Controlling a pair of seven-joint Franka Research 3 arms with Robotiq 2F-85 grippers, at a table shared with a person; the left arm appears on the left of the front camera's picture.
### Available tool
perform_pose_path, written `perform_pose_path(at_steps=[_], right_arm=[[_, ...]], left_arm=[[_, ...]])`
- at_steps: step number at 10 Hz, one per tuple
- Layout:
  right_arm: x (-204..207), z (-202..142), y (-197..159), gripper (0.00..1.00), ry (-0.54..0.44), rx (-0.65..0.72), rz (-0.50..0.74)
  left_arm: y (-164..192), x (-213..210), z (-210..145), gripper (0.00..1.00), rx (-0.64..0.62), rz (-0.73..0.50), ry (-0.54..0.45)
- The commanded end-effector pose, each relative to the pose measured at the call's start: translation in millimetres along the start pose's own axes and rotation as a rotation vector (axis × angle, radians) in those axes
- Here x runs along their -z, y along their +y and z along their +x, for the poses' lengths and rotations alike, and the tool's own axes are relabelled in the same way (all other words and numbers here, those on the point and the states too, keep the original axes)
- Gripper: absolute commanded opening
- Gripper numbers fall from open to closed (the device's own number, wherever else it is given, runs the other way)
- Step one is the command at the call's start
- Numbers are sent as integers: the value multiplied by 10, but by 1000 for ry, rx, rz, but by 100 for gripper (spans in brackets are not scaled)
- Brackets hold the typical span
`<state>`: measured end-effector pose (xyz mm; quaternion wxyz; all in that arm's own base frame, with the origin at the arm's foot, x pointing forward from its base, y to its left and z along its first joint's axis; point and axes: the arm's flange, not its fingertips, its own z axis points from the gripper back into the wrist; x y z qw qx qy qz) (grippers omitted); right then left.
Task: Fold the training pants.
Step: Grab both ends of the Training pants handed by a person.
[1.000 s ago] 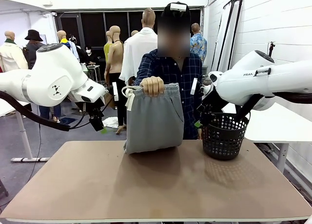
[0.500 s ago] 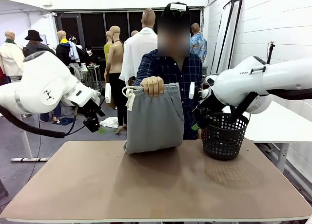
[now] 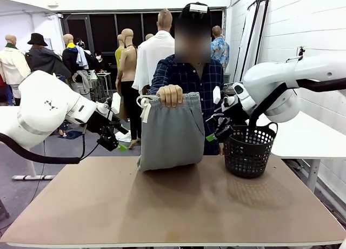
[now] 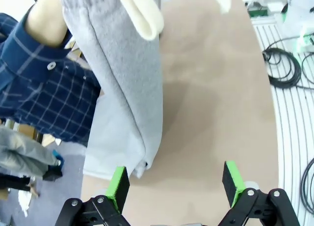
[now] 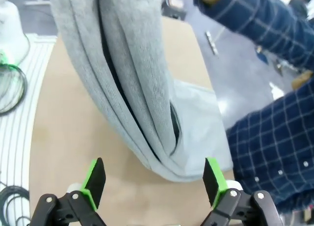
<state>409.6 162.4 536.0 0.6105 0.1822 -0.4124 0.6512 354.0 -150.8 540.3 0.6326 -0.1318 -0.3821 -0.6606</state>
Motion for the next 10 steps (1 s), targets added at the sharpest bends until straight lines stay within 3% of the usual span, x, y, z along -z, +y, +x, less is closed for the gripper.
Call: perform_pose_path(at_steps=[1, 2, 3, 4, 7, 10], right_arm=[[99, -84, -131, 100, -57, -12, 48], [107, -79, -136, 100, -49, -8, 54], [57, -65, -120, 100, 8, -13, 18], [68, -44, -50, 100, -52, 2, 39], [69, -64, -64, 100, -15, 10, 38], [125, -44, -99, 100, -90, 7, 60]], left_arm=[[97, 71, -69, 100, -4, -26, -84], [101, 76, -67, 100, -12, -30, -86], [84, 70, -52, 100, -36, -38, -5], [13, 32, -28, 100, -20, -14, -61], [18, 51, -29, 100, -37, -13, -40], [88, 228, -45, 100, -8, -16, -167]])
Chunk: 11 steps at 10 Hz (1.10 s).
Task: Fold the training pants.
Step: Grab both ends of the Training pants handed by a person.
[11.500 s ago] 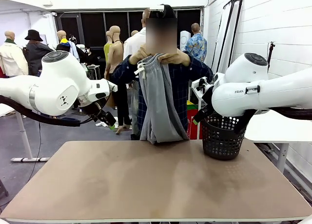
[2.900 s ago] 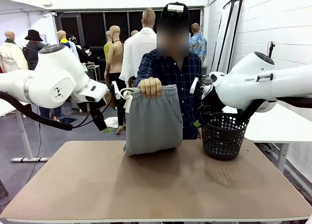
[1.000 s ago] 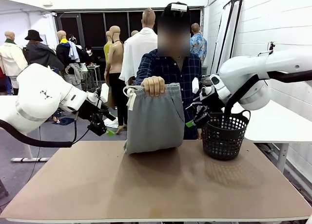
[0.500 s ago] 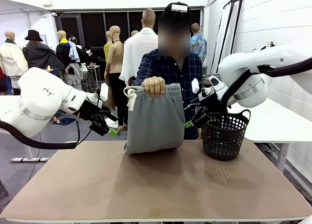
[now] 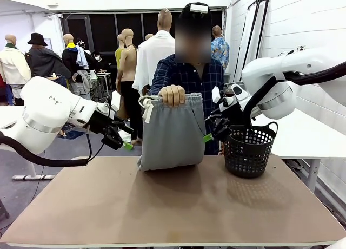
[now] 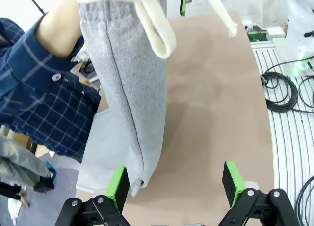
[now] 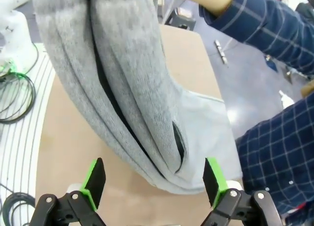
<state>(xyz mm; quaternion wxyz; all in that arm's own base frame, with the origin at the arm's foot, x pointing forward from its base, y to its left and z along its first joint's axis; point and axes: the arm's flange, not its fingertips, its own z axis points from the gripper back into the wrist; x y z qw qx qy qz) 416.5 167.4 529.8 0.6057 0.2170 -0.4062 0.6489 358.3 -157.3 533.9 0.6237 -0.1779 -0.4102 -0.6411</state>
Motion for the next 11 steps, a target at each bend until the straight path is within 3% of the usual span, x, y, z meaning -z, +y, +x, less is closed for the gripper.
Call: perform_pose_path(at_steps=[1, 5, 8, 11], right_arm=[[13, -19, -48, 100, -71, -34, 5], [14, -21, -21, 100, -157, -80, -16], [-6, -11, -7, 100, -253, -115, -4], [-40, -3, 4, 100, -279, -124, 2]], left_arm=[[82, 179, -48, 100, 52, -28, -75], [163, 365, -5, 100, 126, -49, -152], [212, 394, 52, 100, 114, 31, -194], [189, 353, 89, 100, 102, 82, -208]])
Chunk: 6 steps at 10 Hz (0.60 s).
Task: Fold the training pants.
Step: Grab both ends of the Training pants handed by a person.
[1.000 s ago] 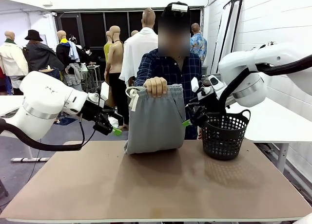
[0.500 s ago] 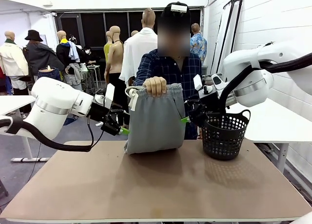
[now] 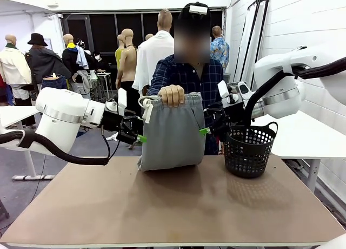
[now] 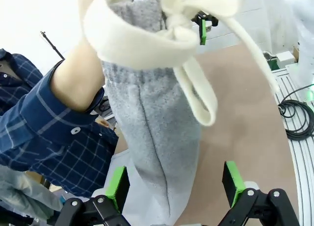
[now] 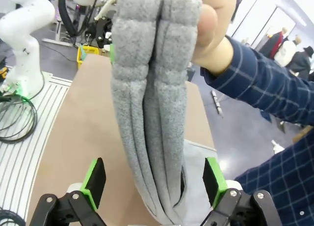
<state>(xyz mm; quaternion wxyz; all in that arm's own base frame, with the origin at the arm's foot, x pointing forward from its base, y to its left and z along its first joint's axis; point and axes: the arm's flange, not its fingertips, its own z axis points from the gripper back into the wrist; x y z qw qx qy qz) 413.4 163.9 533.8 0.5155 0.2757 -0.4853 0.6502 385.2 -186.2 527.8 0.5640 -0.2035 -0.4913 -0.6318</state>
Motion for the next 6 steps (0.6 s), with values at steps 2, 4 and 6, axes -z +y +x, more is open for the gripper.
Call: perform_pose_path(at_steps=[2, 4, 6], right_arm=[[4, -17, 19, 100, -50, -21, -9], [2, -14, 8, 100, -87, -12, -26], [27, -7, 10, 100, -143, -4, -45]], left_arm=[[-27, 16, 66, 100, 38, -2, -66], [-20, 9, 137, 100, 30, 14, -116], [-11, 8, 170, 100, 7, 5, -159]])
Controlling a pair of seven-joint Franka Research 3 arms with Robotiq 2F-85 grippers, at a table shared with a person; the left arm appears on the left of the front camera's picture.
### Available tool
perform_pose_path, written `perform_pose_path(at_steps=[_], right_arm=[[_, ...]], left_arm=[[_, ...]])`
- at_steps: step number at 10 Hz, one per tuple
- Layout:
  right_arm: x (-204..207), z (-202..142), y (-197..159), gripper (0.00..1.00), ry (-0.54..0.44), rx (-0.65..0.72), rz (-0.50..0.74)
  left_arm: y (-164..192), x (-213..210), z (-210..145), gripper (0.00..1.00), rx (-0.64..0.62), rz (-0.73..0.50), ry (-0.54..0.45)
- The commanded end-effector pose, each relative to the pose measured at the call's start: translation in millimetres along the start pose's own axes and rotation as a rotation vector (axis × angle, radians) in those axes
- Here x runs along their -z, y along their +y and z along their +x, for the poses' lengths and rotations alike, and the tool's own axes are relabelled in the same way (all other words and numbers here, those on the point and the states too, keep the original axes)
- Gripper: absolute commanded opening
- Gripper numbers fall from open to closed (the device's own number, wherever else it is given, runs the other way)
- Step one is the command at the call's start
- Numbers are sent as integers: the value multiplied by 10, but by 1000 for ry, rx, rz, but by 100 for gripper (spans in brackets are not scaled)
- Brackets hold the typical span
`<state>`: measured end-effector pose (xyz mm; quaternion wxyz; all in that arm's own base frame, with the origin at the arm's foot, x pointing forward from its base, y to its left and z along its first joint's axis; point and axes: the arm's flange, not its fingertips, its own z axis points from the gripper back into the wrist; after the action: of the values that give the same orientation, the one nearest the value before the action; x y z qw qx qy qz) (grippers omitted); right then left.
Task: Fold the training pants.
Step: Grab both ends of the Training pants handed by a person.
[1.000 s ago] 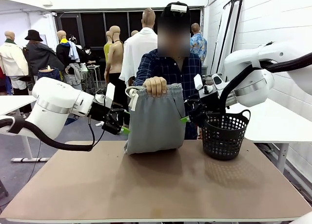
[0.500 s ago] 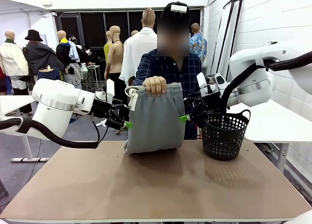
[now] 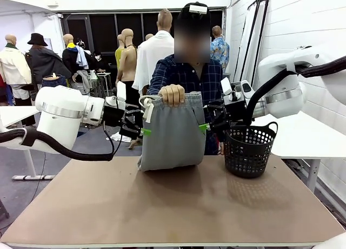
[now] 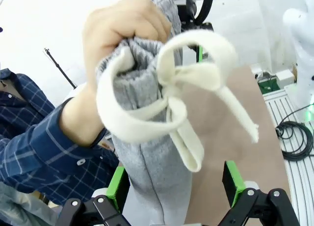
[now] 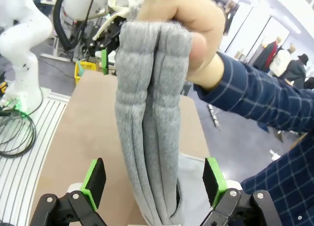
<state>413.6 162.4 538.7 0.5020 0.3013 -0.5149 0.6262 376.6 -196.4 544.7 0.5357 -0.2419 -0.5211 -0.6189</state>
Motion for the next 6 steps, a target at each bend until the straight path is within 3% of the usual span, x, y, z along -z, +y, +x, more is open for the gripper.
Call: perform_pose_path(at_steps=[1, 6], right_arm=[[69, -38, 36, 100, -85, -16, -17], [132, -49, 22, 100, -131, 0, -16]], left_arm=[[28, 21, -26, 100, -4, 8, -65], [149, 122, 80, 100, -65, -14, -139]])
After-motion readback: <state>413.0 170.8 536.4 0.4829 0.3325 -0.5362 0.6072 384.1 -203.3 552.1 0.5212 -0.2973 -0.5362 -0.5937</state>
